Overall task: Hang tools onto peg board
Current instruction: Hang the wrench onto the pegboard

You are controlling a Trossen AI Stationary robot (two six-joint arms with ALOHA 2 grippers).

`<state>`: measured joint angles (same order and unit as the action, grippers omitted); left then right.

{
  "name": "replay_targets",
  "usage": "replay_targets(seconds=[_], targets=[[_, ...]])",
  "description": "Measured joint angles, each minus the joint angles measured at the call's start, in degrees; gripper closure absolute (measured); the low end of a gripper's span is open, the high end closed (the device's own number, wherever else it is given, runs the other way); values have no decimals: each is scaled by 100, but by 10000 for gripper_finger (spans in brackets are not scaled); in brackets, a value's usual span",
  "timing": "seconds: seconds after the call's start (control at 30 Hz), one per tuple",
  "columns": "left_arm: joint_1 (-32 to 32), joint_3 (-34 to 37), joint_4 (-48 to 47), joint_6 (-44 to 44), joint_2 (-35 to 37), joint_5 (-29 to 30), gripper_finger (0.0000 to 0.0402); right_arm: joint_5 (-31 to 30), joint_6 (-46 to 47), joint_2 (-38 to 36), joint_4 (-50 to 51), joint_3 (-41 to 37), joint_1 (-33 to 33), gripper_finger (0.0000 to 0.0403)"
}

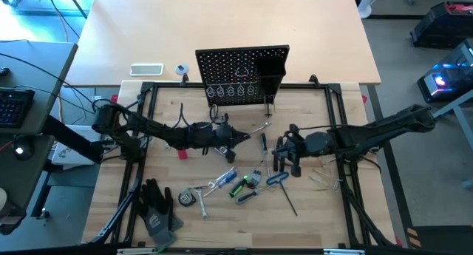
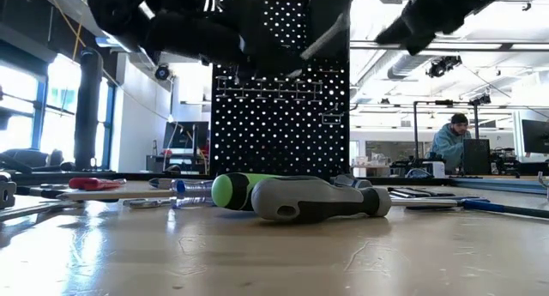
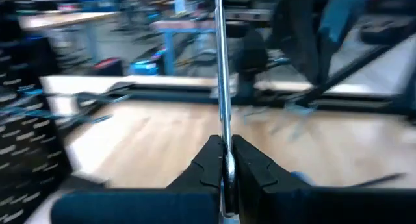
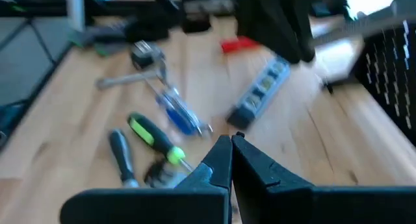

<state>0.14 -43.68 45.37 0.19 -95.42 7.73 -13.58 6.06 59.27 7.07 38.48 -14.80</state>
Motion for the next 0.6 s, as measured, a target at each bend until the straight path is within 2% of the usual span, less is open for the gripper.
replay_targets(seconds=[0.33, 0.43, 0.6], targets=[[70, 0, 912, -153, -7, -1823, 397, 45, -1243, 0, -1223, 0, -530, 400], [70, 0, 1321, -186, -8, -2441, 397, 322, -1489, 0, -1421, 0, -647, 400], [61, 0, 1805, -306, -7, -3137, 396, 722, -1900, 0, -2173, 0, -788, 400]])
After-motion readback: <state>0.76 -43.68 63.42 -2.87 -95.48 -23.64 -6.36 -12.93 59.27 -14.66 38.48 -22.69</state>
